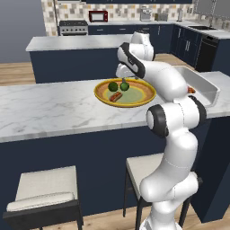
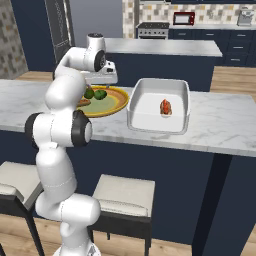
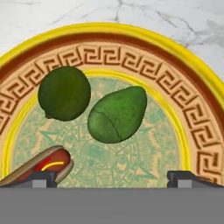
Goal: Place one cooked food and one vegetable from the large plate to each tupperware container.
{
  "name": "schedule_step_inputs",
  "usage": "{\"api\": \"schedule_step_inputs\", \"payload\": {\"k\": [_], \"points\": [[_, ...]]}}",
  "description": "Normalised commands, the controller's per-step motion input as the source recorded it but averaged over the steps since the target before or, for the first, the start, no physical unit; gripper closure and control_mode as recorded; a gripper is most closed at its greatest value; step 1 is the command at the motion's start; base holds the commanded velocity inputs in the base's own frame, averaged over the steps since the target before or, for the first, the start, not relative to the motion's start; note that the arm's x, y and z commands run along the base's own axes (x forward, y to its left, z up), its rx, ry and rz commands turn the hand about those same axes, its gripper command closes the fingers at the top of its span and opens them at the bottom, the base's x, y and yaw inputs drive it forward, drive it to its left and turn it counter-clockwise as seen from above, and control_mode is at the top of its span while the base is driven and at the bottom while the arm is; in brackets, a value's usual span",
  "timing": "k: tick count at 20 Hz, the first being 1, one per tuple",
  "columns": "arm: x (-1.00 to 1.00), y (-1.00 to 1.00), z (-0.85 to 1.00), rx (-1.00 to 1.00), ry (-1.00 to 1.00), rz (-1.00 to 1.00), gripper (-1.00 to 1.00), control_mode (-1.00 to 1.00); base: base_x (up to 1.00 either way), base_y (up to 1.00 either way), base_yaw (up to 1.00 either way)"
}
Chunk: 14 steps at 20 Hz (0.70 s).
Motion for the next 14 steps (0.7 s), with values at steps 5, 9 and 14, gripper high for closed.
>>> {"api": "schedule_step_inputs", "payload": {"k": [5, 9, 14], "points": [[0.21, 0.0, -0.18, -0.04, 0.04, 0.13, -1.0, -1.0, 0.0, 0.0, 0.0], [0.18, 0.0, -0.16, -0.04, 0.04, 0.12, -1.0, -1.0, 0.0, 0.0, 0.0], [0.08, 0.0, -0.13, -0.01, 0.02, 0.05, -1.0, -1.0, 0.0, 0.0, 0.0]]}}
